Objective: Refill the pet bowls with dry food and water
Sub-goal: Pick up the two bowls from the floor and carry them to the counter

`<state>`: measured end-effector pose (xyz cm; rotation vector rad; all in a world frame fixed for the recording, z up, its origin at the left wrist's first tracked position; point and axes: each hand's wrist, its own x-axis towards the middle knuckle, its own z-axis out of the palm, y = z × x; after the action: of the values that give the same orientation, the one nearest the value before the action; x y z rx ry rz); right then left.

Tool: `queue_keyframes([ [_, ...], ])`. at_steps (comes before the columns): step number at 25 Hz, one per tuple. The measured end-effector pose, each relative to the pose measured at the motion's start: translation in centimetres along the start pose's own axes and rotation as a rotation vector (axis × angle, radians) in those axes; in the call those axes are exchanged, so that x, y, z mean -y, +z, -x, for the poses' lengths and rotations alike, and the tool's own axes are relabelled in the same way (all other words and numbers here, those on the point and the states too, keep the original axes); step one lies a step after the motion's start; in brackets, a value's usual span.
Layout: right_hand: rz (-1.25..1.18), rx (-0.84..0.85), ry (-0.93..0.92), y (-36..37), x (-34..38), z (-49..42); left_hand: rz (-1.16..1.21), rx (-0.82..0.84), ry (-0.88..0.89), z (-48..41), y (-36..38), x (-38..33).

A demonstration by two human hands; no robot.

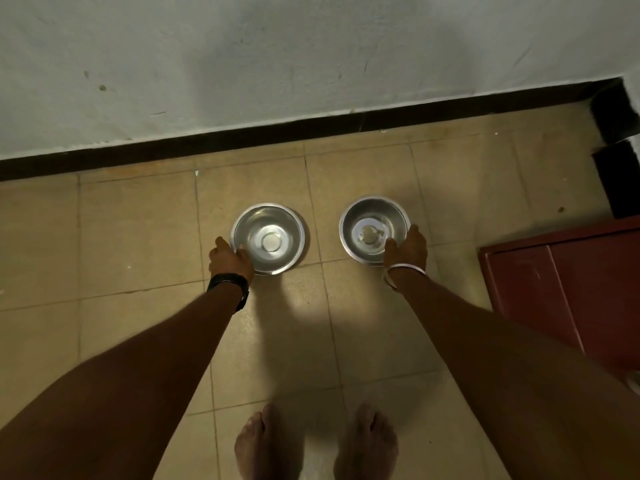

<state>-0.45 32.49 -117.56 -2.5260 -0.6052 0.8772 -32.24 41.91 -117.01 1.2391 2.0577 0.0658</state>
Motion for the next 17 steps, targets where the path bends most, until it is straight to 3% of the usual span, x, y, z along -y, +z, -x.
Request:
queue_keyframes([
  [4, -0.052, -0.105, 0.164, 1.3, -0.7, -1.8, 0.058, 0.007, -0.087, -2.0, 1.7, 0.4],
  [10, -0.152, -0.131, 0.332, 2.0, -1.2, -3.5, 0.211, 0.044, -0.195, -4.2, 3.3, 1.9],
  [14, -0.202, -0.126, 0.35, 2.2, -0.7, -3.3, 0.248, 0.044, -0.228, -8.4, 5.6, 4.8],
  [17, -0.21, -0.123, 0.329, 0.8, 0.3, -1.8, 0.263, 0.031, -0.187, -6.8, 3.7, 3.5],
])
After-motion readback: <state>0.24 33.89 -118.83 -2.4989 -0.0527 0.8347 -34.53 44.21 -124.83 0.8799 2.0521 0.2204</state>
